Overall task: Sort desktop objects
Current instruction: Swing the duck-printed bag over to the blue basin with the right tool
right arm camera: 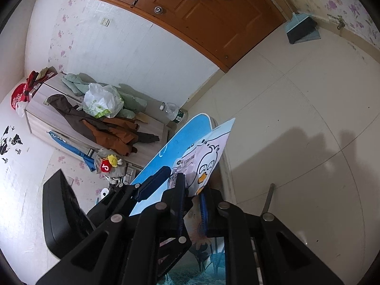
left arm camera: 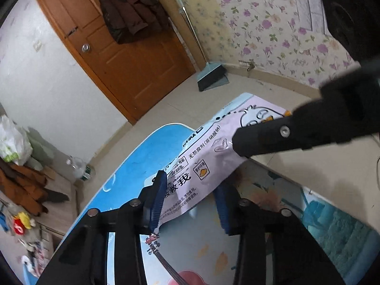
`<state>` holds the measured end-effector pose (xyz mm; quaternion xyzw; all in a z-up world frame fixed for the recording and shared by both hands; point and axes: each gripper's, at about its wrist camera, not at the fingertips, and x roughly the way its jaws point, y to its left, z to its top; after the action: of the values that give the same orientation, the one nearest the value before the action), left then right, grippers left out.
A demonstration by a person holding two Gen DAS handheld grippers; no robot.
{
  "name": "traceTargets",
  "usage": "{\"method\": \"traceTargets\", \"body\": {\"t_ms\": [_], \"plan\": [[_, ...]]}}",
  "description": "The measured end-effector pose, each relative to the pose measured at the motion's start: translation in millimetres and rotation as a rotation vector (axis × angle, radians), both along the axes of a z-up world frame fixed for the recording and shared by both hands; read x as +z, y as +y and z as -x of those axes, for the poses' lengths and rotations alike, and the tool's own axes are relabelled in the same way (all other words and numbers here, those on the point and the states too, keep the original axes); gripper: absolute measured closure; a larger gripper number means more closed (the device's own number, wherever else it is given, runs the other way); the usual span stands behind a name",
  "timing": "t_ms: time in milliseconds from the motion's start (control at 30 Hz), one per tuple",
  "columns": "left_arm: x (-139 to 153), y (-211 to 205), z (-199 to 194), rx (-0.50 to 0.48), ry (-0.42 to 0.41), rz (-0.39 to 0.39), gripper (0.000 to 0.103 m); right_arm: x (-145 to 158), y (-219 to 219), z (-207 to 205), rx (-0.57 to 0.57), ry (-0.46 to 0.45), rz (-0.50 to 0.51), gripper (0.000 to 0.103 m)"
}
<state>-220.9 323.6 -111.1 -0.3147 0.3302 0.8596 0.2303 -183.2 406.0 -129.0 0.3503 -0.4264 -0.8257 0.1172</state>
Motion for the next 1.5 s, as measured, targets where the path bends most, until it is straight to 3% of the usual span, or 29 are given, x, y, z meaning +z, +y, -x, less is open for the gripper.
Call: {"method": "traceTargets", "body": {"t_ms": [367,767,1500], "plan": [[4,-5,-15,-0.007,0.053,0.001,0.081,14,-10,-4,-0.004,0.021,0.007,0.091],[18,-12,-33,-0.028,0.095,-0.017,0.087,39,-11,-22,0.006,0.065,-0.011,0.091],[70,-66,-66,0.027,0.205,-0.098,0.088,109,-63,-49,0.060,0.157,-0.074,0.091]]}}
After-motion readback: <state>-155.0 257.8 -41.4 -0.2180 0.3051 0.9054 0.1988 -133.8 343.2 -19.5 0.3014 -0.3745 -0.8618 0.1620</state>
